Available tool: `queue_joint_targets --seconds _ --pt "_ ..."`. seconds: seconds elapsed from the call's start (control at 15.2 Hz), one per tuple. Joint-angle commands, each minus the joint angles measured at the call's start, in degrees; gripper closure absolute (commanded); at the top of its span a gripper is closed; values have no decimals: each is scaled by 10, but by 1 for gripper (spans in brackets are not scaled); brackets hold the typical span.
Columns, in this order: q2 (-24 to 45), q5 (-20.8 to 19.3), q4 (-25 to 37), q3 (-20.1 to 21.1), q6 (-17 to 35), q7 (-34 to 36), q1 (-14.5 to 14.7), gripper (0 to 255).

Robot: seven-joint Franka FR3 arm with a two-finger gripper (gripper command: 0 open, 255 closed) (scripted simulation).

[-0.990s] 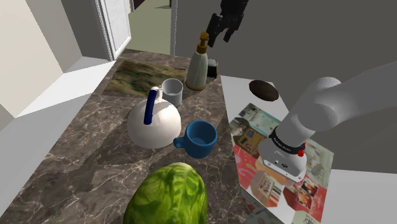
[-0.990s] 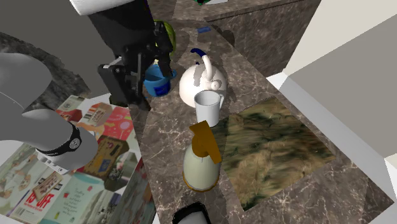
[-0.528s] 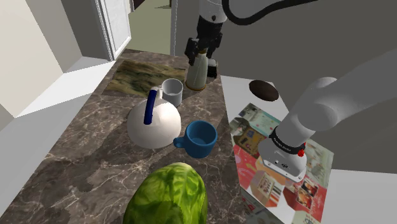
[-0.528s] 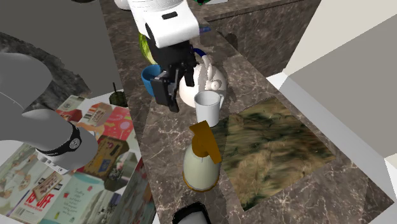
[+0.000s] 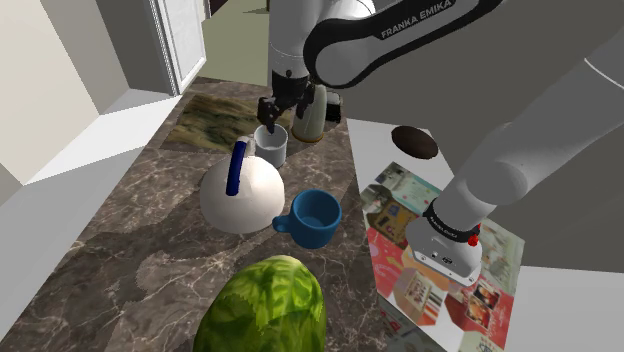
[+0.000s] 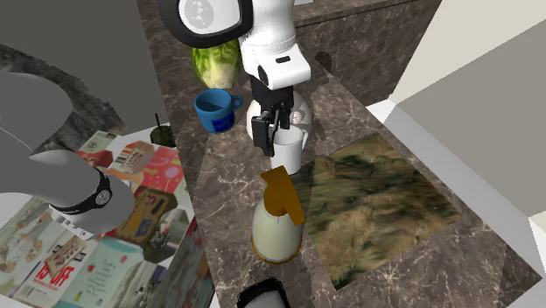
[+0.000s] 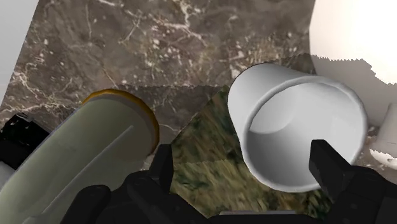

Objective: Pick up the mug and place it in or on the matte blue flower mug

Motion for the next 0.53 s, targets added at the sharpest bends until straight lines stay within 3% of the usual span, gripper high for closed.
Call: queue_joint_targets --seconds 0.0,0.46 --pt "22 -17 2 8 15 20 -3 0" --pt "60 -49 -16 8 64 43 -11 0"
